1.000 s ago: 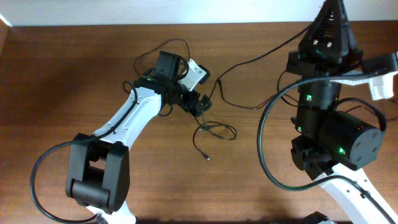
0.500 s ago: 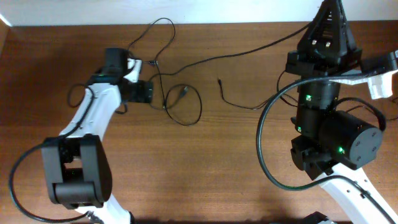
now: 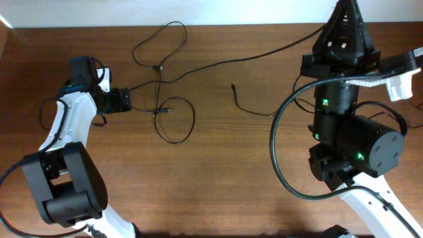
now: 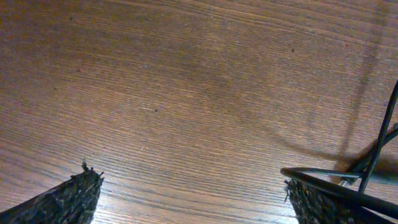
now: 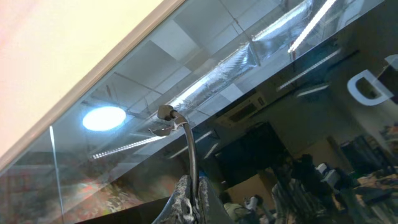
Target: Untangle cables
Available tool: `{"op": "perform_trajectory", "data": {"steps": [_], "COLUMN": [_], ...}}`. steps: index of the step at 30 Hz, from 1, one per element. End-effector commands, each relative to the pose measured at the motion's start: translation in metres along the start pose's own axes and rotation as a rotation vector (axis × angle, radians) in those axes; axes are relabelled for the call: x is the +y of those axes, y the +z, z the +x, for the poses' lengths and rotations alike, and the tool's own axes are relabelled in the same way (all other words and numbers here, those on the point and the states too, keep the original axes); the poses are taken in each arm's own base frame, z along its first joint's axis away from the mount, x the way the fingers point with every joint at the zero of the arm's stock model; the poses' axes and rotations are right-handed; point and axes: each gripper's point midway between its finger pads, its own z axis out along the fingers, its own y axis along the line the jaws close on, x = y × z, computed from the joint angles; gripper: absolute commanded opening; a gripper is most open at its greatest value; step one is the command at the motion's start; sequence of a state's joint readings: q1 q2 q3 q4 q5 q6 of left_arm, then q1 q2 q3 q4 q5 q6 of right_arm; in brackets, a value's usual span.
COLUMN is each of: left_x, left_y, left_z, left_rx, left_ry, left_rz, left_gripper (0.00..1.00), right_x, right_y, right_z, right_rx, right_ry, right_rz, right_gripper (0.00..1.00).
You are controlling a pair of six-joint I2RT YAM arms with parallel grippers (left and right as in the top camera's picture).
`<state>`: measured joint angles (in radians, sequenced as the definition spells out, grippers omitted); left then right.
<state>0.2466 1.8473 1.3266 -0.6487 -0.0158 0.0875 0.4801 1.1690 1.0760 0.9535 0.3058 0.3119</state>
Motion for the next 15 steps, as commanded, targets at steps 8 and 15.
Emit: {"op": "perform_trajectory", "data": {"steps": [8,15], "left_x": [0.006,-0.051], "left_y": [-0.005,-0.014], "left_z": [-0.012,-0.015], "left_rx": [-0.056,-0.073], "left_ry": [-0.029,-0.011], "left_rz": [0.008,0.321], "left_gripper": [0.99,0.99], "right_x": [-0.033,-0.057], "right_y": [0.005,0.006], "right_z": [-0.017,-0.006], "right_rx": [-0.052,0.005], "right_ry": [-0.086,-0.132], "right_rz": [0.109,0.167], "right_gripper": [0.04,0.04]}}
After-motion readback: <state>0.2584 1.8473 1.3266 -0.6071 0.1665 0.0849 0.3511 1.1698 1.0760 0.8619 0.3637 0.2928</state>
